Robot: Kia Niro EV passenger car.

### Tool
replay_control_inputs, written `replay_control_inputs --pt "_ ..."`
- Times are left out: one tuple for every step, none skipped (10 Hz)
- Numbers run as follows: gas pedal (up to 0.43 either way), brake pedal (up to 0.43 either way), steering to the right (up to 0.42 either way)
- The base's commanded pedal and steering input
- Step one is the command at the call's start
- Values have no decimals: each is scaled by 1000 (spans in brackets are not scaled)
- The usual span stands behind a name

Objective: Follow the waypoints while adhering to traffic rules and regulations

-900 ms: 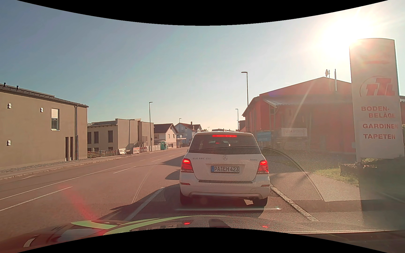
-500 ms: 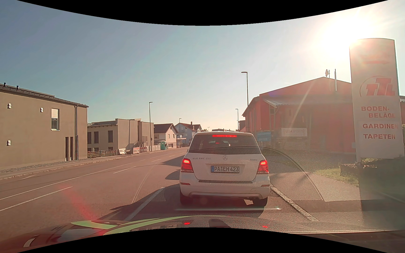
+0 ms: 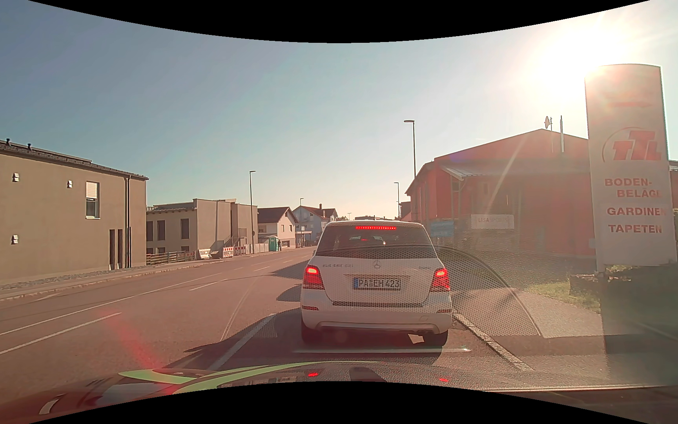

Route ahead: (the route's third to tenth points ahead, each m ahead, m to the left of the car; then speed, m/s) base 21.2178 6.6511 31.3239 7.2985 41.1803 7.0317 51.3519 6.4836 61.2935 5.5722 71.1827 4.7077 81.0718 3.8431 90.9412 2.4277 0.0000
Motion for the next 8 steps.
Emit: replay_control_inputs --pt "0 238 -1" --pt "0 238 -1" --pt "0 238 -1" --pt "0 238 -1" --pt "0 238 -1" --pt "0 238 -1" --pt "0 238 -1" --pt "0 238 -1"
